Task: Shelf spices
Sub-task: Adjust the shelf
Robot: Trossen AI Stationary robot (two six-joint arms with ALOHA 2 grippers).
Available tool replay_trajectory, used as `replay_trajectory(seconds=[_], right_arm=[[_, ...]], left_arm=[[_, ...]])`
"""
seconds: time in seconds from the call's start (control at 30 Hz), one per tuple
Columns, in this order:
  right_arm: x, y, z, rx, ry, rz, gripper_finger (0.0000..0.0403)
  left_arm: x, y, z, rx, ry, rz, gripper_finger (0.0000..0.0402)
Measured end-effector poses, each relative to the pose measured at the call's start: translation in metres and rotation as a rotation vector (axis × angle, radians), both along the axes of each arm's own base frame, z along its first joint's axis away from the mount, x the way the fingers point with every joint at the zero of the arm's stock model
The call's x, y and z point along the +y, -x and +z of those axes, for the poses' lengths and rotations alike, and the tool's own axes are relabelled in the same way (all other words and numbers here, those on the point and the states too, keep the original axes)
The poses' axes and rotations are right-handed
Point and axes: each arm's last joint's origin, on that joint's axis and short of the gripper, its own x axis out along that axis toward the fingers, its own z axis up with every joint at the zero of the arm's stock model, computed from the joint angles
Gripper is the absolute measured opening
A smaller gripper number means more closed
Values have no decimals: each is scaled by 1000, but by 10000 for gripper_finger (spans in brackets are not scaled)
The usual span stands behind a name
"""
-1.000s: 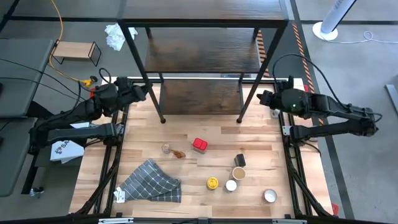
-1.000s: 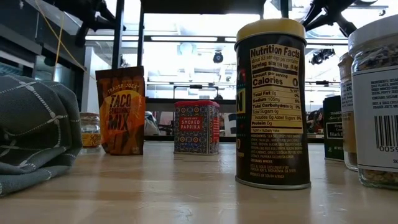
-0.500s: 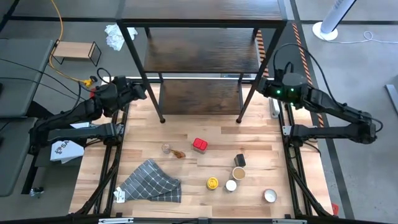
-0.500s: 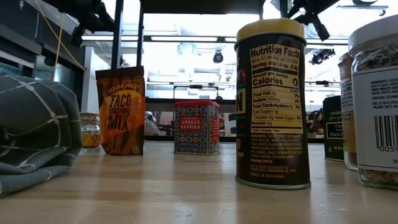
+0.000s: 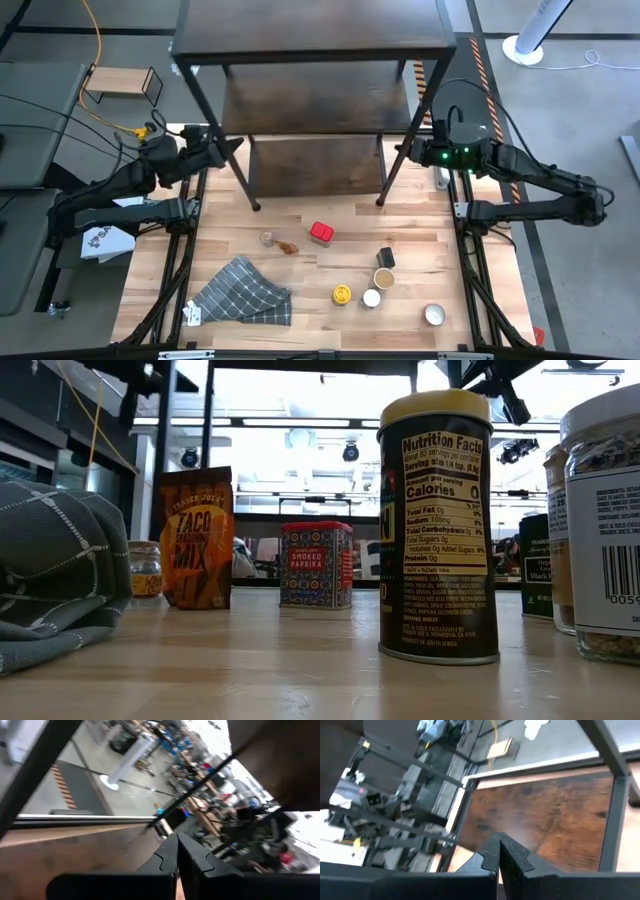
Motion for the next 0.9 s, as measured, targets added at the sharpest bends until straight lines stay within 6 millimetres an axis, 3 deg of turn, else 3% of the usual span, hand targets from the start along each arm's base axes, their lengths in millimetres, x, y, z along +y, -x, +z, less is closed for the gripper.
replay_trajectory(seconds=[0.53,0.9], right_arm=[[64,-13,-8,11,-58,75,0],[71,-9,-10,26,-63,61,0]], left_arm=[[-14,31,-4,0,69,-38,0],[-23,25,-6,-22,151,-156,0]])
